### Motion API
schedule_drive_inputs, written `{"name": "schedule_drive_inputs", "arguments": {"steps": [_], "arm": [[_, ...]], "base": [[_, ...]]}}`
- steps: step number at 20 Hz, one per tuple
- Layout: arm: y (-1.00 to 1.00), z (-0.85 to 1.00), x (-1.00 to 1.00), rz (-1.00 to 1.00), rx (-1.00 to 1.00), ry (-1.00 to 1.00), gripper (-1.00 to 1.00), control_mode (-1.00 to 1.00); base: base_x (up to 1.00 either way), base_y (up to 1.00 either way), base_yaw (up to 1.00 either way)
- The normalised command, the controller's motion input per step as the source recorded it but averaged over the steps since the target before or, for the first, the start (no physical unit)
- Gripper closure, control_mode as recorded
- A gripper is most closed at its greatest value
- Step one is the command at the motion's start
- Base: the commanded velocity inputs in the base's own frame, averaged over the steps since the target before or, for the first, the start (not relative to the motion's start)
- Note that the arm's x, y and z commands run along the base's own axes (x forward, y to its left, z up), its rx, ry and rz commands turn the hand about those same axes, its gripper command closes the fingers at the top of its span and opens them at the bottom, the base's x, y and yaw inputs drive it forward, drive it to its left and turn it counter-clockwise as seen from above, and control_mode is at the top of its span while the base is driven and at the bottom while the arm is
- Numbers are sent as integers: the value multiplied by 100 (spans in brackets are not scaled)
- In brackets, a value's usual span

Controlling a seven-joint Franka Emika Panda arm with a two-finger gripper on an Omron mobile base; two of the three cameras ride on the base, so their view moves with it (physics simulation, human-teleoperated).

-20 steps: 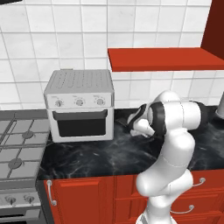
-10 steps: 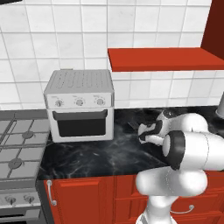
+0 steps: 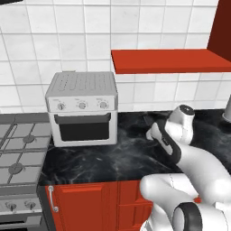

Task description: Put the bell pepper and bell pepper in the pot. Retrieve the spatula and lightly stir the vegetables in the pot.

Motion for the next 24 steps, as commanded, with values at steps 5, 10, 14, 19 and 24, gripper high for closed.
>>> {"name": "schedule_drive_inputs", "arguments": {"steps": [5, 10, 14, 19, 24], "arm": [[28, 65, -27, -13, 26, 14, 100, -100], [14, 66, -41, -23, 27, 15, 100, -100], [11, 54, -48, -38, 33, 10, 100, -100], [9, 29, -42, -51, 45, 18, 100, -100], [17, 17, -22, -35, 47, 13, 100, -100]], "base": [[0, 0, 0], [0, 0, 0], [0, 0, 0], [0, 0, 0], [0, 0, 0]]}}
